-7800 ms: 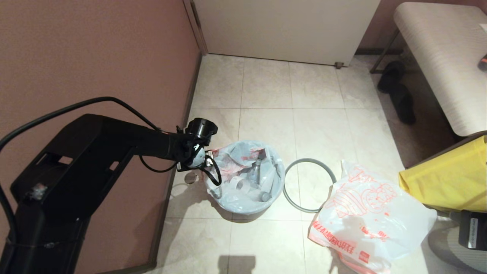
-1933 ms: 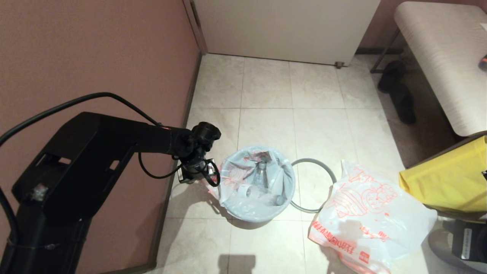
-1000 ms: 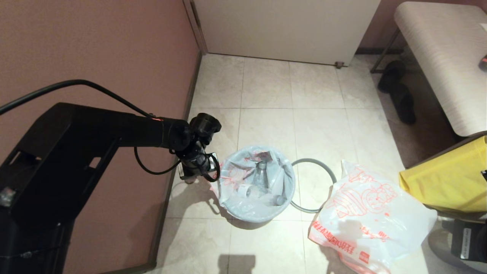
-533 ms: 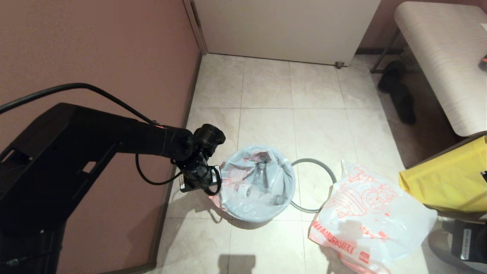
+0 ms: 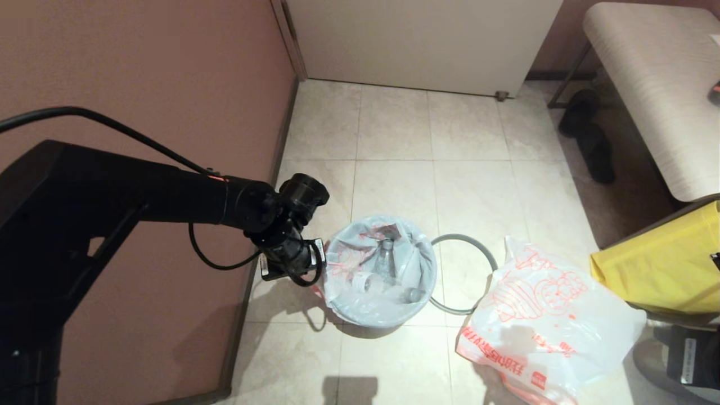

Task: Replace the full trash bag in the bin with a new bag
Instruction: Place the trash bag on the floor

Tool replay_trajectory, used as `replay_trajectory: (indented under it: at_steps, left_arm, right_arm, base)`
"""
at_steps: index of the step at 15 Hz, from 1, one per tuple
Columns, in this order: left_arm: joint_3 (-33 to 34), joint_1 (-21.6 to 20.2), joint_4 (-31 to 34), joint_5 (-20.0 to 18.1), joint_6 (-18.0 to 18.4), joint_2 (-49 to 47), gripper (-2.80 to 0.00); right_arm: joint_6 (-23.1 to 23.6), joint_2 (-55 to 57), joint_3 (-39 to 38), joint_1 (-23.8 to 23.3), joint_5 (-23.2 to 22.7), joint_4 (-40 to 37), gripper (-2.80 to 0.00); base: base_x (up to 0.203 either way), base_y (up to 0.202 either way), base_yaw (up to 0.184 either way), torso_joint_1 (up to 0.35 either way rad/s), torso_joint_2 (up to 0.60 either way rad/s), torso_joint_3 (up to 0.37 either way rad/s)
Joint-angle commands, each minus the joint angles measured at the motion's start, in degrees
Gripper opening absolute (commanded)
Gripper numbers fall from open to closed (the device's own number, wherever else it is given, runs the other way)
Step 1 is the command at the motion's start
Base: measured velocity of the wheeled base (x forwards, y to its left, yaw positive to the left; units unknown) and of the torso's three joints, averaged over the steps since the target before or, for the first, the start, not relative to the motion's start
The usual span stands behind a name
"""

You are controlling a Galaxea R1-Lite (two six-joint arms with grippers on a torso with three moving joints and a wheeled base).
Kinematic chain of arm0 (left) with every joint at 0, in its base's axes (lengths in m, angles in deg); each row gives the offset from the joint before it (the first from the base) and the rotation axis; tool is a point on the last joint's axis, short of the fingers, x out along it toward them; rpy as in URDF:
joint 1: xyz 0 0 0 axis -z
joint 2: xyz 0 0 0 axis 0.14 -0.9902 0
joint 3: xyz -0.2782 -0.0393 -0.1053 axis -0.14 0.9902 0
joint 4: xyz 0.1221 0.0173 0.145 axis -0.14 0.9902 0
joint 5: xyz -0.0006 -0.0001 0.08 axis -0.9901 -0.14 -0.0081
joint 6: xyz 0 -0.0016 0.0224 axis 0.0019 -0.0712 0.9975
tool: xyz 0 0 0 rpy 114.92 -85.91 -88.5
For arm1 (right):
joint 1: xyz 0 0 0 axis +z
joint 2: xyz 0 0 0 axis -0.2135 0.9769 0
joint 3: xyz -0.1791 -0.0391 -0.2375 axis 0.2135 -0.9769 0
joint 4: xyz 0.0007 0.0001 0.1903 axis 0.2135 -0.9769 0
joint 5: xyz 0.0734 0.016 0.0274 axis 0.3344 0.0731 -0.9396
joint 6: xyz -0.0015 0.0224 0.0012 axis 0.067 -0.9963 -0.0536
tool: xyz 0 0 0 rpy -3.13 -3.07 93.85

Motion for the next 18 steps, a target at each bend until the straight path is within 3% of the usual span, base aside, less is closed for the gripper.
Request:
replay_trajectory:
  at_steps: [1,3,5,6,10,12,13,15,16,18]
  left_arm:
    - [0.1,-0.3,0.0,0.3,-0.4,-0.3,-2.80]
    - [-0.4,-2.1,-0.7,-0.9,-1.9,-2.3,-2.80]
    - [-0.5,-3.5,-2.5,-5.5,-4.0,-4.2,-2.80]
    - [-0.7,-4.0,-3.1,-5.2,-4.8,-5.8,-2.80]
    - [-3.7,-4.4,-3.5,3.1,-6.0,-14.6,-2.80]
    - [-3.8,-4.1,-3.5,10.8,-5.8,-18.0,-2.80]
    - [-3.7,-3.7,-3.7,11.3,-5.8,-19.0,-2.80]
    - [-4.4,-4.1,-4.8,5.7,-5.8,-19.9,-2.80]
    - [-4.8,-4.3,-4.9,5.7,-5.7,-21.2,-2.80]
    - [-5.2,-4.4,-5.1,10.7,-6.1,-23.4,-2.80]
  right_arm:
    - [-0.1,0.0,0.0,0.0,0.1,0.0,-2.80]
    - [-0.2,-0.1,-0.2,0.0,0.1,-0.1,-2.80]
    - [-0.3,0.0,-0.8,0.0,0.1,0.0,-2.80]
    - [-0.3,0.0,-0.8,0.0,0.1,0.0,-2.80]
    - [-1.3,1.1,-1.1,0.0,-0.1,0.1,-2.80]
    - [-1.9,1.4,-1.3,-0.1,-0.4,0.1,-2.80]
    - [-2.0,1.5,-1.3,0.0,-0.6,0.3,-2.80]
    - [-1.9,1.9,-1.3,0.0,-0.6,1.7,-2.80]
    - [-1.9,2.2,-1.5,-0.1,-0.6,2.0,-2.80]
    - [-1.9,2.2,-1.8,-0.1,-0.6,2.1,-2.80]
  base:
    - [0.000,0.000,0.000,0.000,0.00,0.000]
    - [0.000,0.000,0.000,0.000,0.00,0.000]
    - [0.000,0.000,0.000,0.000,0.00,0.000]
    - [0.000,0.000,0.000,0.000,0.00,0.000]
    - [0.000,0.000,0.000,0.000,0.00,0.000]
    - [0.000,0.000,0.000,0.000,0.00,0.000]
    - [0.000,0.000,0.000,0.000,0.00,0.000]
    - [0.000,0.000,0.000,0.000,0.00,0.000]
    - [0.000,0.000,0.000,0.000,0.00,0.000]
    - [0.000,0.000,0.000,0.000,0.00,0.000]
